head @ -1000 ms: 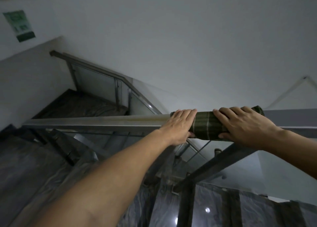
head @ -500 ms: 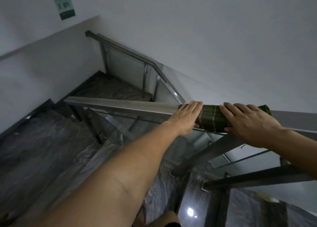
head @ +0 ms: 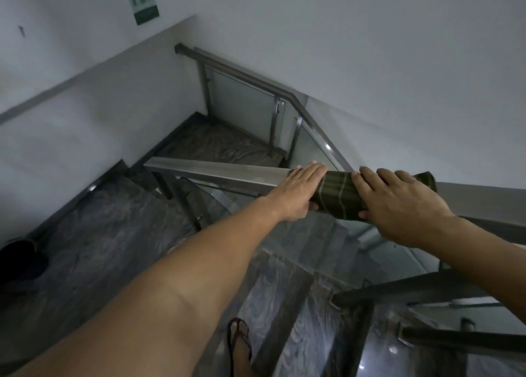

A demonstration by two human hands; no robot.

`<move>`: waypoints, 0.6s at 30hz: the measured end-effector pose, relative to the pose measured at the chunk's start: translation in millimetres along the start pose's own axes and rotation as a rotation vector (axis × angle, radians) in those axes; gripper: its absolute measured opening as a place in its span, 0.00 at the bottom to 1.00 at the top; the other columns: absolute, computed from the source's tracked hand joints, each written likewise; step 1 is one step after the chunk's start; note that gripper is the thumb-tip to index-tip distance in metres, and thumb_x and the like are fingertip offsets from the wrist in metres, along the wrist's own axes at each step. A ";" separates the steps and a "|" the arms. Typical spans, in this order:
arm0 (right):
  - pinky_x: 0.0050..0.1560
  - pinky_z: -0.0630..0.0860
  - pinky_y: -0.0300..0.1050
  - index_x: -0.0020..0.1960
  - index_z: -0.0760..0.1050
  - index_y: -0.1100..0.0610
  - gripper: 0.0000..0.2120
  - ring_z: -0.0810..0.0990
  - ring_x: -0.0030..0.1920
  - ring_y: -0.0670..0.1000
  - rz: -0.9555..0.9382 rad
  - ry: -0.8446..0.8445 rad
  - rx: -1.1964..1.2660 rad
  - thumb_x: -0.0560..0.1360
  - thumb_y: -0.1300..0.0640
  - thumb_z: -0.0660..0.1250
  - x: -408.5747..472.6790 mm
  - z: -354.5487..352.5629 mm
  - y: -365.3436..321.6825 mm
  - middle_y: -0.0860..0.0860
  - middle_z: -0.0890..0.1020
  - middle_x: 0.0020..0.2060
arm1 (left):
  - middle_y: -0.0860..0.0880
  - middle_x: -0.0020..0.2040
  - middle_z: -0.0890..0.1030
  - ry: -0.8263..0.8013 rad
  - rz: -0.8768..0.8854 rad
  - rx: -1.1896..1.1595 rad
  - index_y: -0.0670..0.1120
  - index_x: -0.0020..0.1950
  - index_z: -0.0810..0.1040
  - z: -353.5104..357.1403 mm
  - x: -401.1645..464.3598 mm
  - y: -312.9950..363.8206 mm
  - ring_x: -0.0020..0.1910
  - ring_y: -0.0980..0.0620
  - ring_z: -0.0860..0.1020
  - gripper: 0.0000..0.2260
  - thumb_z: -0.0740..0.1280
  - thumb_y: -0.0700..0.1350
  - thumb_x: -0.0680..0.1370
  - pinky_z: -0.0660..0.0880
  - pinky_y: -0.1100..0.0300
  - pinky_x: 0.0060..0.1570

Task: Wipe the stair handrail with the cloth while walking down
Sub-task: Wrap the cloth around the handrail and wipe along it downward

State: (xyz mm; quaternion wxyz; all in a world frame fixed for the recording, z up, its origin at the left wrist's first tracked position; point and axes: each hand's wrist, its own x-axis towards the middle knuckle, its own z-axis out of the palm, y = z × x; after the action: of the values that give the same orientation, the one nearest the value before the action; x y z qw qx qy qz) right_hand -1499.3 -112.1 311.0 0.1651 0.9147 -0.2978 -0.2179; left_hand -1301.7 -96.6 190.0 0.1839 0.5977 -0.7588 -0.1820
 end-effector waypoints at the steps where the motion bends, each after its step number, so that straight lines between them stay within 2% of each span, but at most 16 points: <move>1: 0.67 0.67 0.57 0.75 0.51 0.60 0.33 0.68 0.68 0.60 0.004 0.003 0.009 0.78 0.42 0.53 11.2 1.1 -8.7 0.60 0.62 0.73 | 0.42 0.78 0.55 0.007 -0.003 0.002 0.41 0.76 0.50 1.7 -1.6 -13.7 0.78 0.46 0.48 0.39 0.70 0.40 0.73 0.46 0.49 0.76; 7: 0.68 0.66 0.59 0.76 0.51 0.62 0.34 0.67 0.68 0.62 -0.005 -0.010 0.023 0.78 0.43 0.54 89.7 10.9 -63.2 0.61 0.62 0.74 | 0.42 0.78 0.54 0.001 -0.034 0.027 0.41 0.77 0.49 6.9 -19.7 -106.4 0.78 0.46 0.48 0.39 0.69 0.37 0.72 0.46 0.49 0.76; 12: 0.63 0.71 0.61 0.73 0.61 0.64 0.33 0.72 0.63 0.65 -0.002 -0.001 0.005 0.75 0.45 0.60 149.7 16.4 -100.4 0.64 0.69 0.69 | 0.42 0.78 0.55 -0.001 -0.064 0.033 0.40 0.77 0.49 4.5 -33.6 -166.9 0.78 0.45 0.49 0.40 0.67 0.33 0.70 0.47 0.48 0.76; 18: 0.70 0.64 0.59 0.75 0.55 0.61 0.34 0.67 0.70 0.62 -0.005 0.002 0.001 0.76 0.42 0.56 209.8 21.7 -149.2 0.61 0.64 0.73 | 0.40 0.77 0.56 0.026 -0.026 0.026 0.40 0.77 0.50 13.9 -46.1 -248.4 0.78 0.44 0.51 0.39 0.68 0.35 0.71 0.47 0.48 0.76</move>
State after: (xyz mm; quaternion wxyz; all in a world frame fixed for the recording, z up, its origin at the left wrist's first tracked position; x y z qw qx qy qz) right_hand -1286.9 -130.6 165.1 0.1646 0.9158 -0.2951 -0.2171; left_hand -1089.9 -105.4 52.0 0.1838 0.6122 -0.7507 -0.1669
